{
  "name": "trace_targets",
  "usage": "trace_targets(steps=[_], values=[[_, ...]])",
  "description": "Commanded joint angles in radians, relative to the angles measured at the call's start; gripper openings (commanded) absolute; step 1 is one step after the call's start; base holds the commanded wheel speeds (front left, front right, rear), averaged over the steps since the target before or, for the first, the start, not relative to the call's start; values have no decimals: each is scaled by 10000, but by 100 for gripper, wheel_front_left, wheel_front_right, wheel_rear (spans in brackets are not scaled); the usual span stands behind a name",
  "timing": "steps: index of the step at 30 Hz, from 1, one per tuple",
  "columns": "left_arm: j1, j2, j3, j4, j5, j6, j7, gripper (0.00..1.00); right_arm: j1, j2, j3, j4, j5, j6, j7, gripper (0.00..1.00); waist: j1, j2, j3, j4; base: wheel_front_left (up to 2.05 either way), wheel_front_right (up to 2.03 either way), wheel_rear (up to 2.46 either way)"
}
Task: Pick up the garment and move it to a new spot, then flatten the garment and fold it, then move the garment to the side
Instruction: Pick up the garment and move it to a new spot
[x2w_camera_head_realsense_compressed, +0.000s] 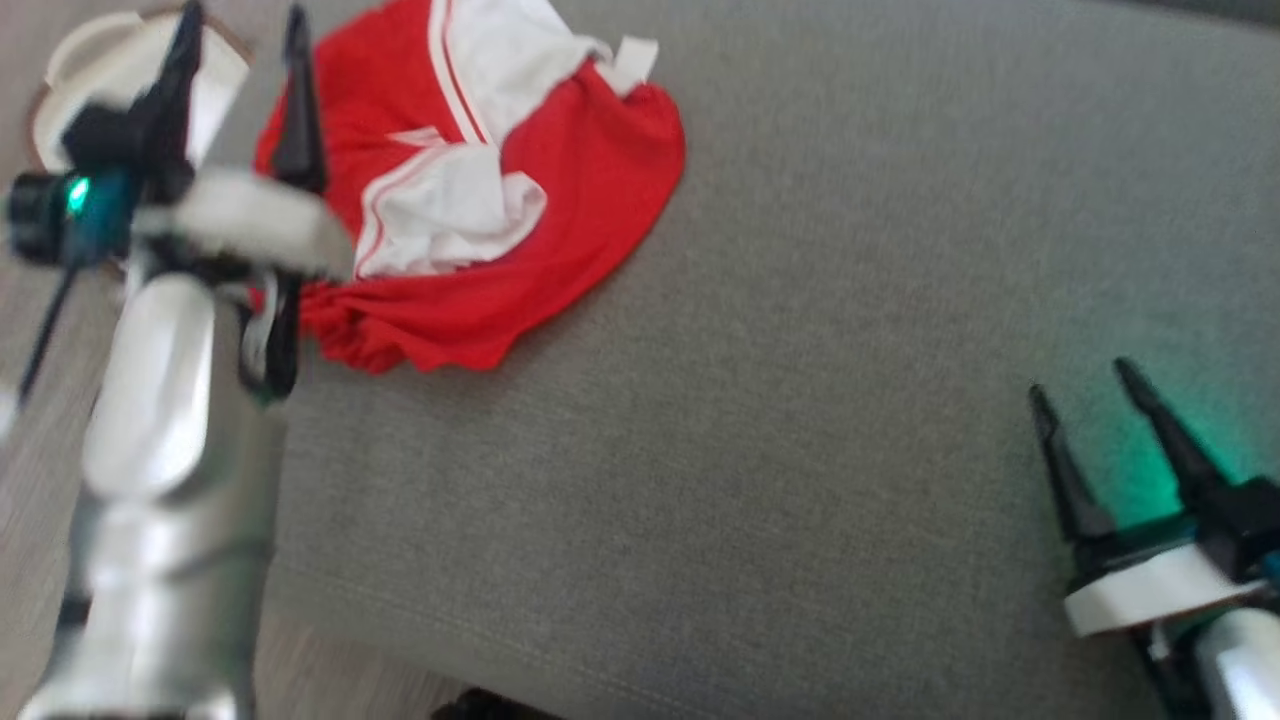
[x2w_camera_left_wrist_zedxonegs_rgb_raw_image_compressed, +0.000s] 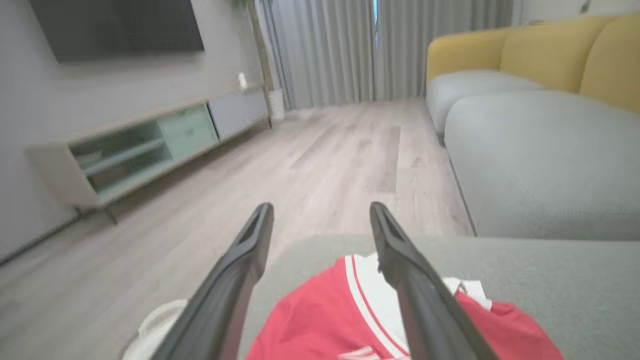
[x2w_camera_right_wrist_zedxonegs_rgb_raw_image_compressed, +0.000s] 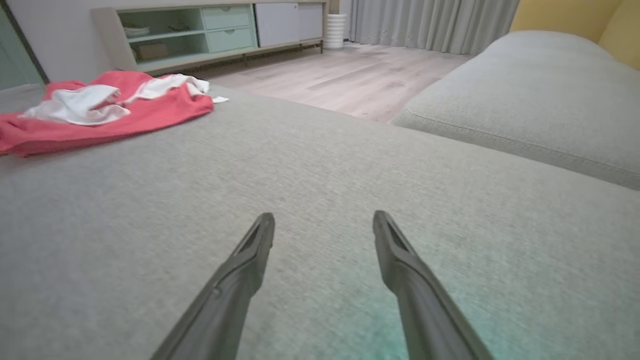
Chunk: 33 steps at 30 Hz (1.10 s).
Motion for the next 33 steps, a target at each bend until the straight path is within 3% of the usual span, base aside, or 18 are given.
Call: trace_targets(steps=[1,2,12,13,14,15,18,25,33], values=[[-639,204,316,550,-265,-69,381,100,-153,-381,166,-373,-62,-7,-111,100,-4,0,799,-135,0,0,0],[-639,204,316,550,-265,-69,381,100,-153,-381,166,-373,-62,-7,-111,100,-4,0,799,-135,0,0,0],[-2425,-275,404,5649,-1579,-684,2500,100,-305,-1266,74,-915,55,-7,35,100,-4,0,1547,-266,0,0,0],[-2453,-274,382,5939,-1643,-717,2554,92,-311,-1289,73,-979,51,-7,70,100,-4,0,1579,-277,0,0,0],[-2475,-252,372,6174,-1697,-742,2524,38,-327,-1297,82,-1030,44,-7,104,100,-4,0,1597,-291,0,0,0],[-2483,-224,315,6376,-1713,-768,2479,0,-355,-1290,103,-1067,41,-7,120,100,-4,0,1597,-311,0,0,0],[-2565,-145,99,6665,-1734,-824,2102,0,-413,-1190,179,-1036,61,-7,106,100,-4,0,1451,-357,0,0,0],[-3024,613,-657,6446,-1217,-851,168,0,-529,-444,476,-393,146,-7,-58,100,-4,0,270,-820,0,0,0],[-3353,1465,-1867,5260,-1146,-855,-637,0,-714,903,1052,184,346,-7,-107,100,-4,0,-1419,-2375,0,0,0]])
